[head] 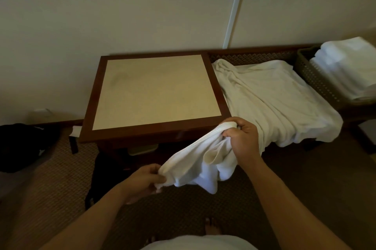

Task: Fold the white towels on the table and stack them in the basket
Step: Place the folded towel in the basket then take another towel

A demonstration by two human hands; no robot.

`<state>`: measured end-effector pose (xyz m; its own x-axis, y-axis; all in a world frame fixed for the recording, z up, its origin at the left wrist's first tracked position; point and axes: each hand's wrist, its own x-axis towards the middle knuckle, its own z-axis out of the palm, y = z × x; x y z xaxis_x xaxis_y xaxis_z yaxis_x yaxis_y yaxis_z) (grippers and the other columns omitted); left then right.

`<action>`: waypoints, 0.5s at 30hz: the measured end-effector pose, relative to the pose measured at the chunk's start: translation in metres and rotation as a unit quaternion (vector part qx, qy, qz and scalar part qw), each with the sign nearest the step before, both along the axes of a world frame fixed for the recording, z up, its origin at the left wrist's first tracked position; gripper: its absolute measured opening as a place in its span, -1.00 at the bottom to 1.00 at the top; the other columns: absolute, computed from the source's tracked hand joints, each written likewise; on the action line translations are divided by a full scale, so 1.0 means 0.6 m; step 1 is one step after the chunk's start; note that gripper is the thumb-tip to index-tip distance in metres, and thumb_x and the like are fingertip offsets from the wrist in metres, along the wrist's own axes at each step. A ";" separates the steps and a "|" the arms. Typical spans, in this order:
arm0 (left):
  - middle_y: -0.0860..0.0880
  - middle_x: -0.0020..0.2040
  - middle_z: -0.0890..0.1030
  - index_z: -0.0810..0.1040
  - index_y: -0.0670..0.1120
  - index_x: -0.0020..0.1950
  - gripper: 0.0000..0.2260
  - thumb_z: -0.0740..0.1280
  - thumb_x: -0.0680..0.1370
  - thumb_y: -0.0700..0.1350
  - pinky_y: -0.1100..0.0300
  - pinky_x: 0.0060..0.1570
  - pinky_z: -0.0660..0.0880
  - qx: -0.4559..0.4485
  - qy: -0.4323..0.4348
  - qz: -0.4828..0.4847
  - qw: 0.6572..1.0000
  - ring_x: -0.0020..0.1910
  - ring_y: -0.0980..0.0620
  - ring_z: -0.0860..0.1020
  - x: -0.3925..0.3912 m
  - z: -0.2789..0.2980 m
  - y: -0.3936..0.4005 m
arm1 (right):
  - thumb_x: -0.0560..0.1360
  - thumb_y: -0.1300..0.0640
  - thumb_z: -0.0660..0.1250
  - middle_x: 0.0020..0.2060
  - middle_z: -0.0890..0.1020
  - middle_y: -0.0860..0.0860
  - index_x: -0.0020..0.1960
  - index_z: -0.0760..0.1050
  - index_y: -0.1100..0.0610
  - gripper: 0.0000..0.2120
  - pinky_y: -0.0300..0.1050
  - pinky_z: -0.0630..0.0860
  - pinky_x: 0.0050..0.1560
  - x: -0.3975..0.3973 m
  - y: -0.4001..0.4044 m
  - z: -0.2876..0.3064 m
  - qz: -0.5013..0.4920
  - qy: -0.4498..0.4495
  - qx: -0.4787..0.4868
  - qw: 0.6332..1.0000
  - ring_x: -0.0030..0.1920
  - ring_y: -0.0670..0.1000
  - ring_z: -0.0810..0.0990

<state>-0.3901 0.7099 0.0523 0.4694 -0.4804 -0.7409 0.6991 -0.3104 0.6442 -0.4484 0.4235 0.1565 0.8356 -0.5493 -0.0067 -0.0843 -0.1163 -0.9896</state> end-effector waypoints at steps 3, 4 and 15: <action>-0.27 0.06 0.62 0.55 -0.31 0.31 -0.58 0.38 0.44 -0.38 0.01 -0.06 0.52 -0.104 0.106 0.089 0.985 -0.07 -0.14 0.56 -0.001 0.001 0.008 | 0.37 0.51 0.29 -0.34 0.68 -0.07 -0.23 0.64 0.16 -0.70 -0.34 0.53 -0.20 0.003 -0.012 0.000 -0.041 0.013 -0.008 0.999 -0.25 -0.13 0.63; -0.26 0.09 0.63 0.59 -0.30 0.31 -0.56 0.39 0.41 -0.38 0.01 -0.05 0.55 -0.131 0.120 0.107 0.978 -0.03 -0.14 0.57 0.000 0.003 0.008 | 0.37 0.49 0.30 -0.34 0.68 -0.08 -0.23 0.65 0.12 -0.69 -0.33 0.53 -0.19 0.004 -0.013 -0.001 -0.052 0.019 -0.010 0.998 -0.25 -0.14 0.63; -0.14 -0.17 0.63 0.65 -0.09 0.06 -0.90 0.42 0.57 -0.13 0.18 -0.44 0.41 0.307 -0.154 0.139 0.929 -0.36 -0.06 0.53 0.026 -0.033 0.006 | 0.35 0.40 0.30 -0.36 0.60 0.08 -0.29 0.61 0.11 -0.77 -0.21 0.42 -0.30 0.007 -0.022 -0.004 -0.031 0.091 -0.115 0.989 -0.34 -0.08 0.51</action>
